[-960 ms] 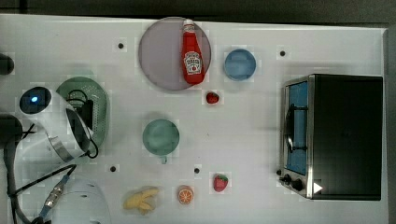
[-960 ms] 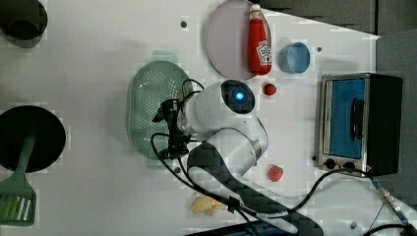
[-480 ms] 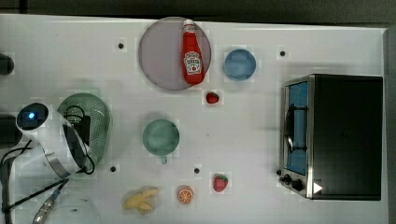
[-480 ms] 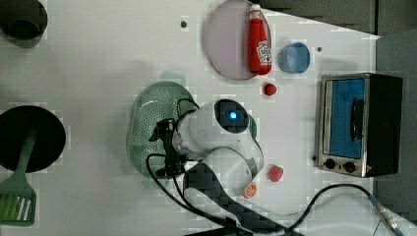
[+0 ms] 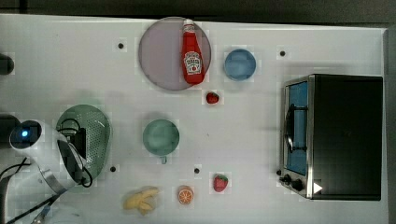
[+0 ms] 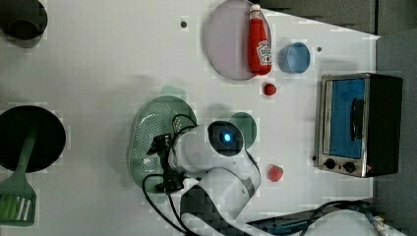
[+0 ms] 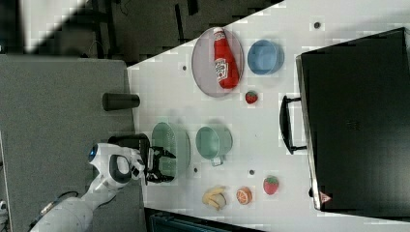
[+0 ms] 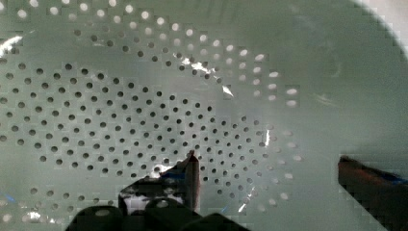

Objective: Drag strainer backwards.

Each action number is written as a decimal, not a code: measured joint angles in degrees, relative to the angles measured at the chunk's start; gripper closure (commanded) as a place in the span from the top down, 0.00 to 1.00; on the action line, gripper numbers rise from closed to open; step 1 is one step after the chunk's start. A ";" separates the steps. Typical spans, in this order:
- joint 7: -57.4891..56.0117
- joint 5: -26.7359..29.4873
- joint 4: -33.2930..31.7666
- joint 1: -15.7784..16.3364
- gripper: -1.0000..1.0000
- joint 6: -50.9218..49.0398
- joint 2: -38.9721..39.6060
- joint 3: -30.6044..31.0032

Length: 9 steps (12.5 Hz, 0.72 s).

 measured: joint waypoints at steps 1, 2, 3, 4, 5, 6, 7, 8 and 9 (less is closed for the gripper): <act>0.00 1.36 -1.79 0.64 1.00 0.20 -1.09 -0.24; 0.00 2.82 -3.58 1.34 1.00 0.98 -1.99 -0.49; 0.00 3.06 -5.37 1.87 1.00 2.10 -2.80 -0.49; 0.00 2.97 -6.83 2.41 1.00 2.38 -3.62 -0.41; 0.00 2.99 -7.83 2.77 1.00 2.97 -4.36 -0.17; 0.00 3.29 -8.06 3.27 1.00 3.36 -4.64 -0.06; 0.00 3.66 -7.95 3.80 1.00 3.33 -4.60 -0.01; 0.00 3.66 -7.95 4.31 1.00 3.41 -4.60 0.04; 0.00 3.66 -8.17 4.90 1.00 3.53 -4.69 0.01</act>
